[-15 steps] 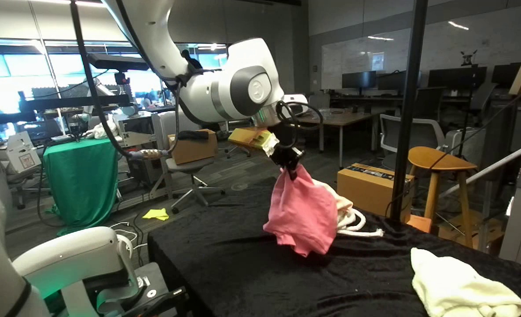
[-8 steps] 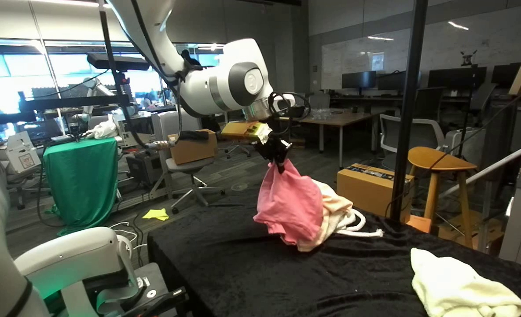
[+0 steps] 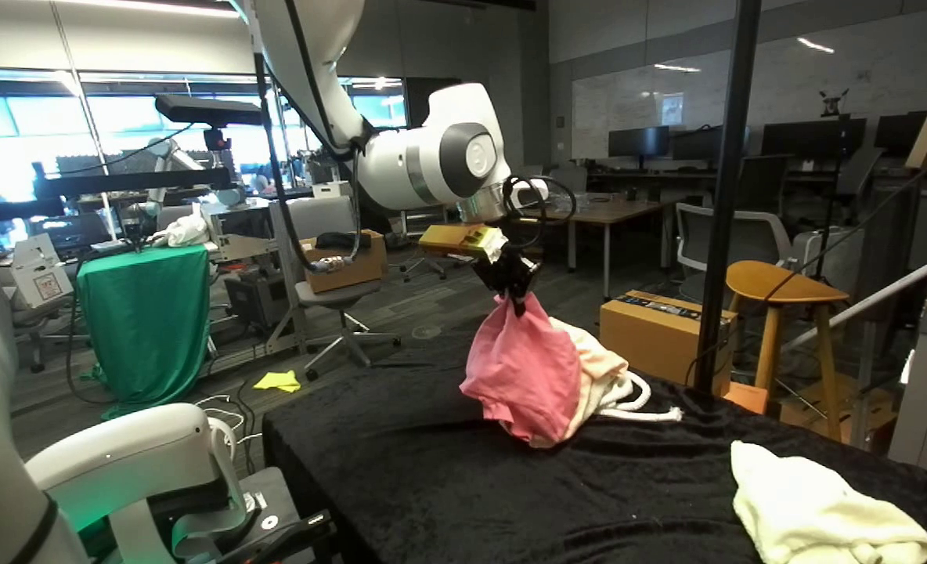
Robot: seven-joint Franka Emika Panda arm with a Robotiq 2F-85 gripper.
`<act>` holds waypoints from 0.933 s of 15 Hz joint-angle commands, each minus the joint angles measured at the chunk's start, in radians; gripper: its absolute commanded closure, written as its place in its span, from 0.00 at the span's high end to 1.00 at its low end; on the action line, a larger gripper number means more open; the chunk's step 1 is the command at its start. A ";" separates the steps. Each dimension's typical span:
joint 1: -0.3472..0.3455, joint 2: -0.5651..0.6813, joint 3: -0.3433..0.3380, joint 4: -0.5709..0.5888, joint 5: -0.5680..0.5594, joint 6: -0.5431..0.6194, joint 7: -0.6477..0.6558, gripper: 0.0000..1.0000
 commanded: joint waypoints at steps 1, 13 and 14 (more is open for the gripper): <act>0.009 0.032 -0.020 0.066 0.016 -0.032 0.013 0.47; -0.015 0.001 -0.065 0.064 0.053 -0.028 0.024 1.00; -0.021 -0.015 -0.069 0.056 0.062 -0.023 0.025 1.00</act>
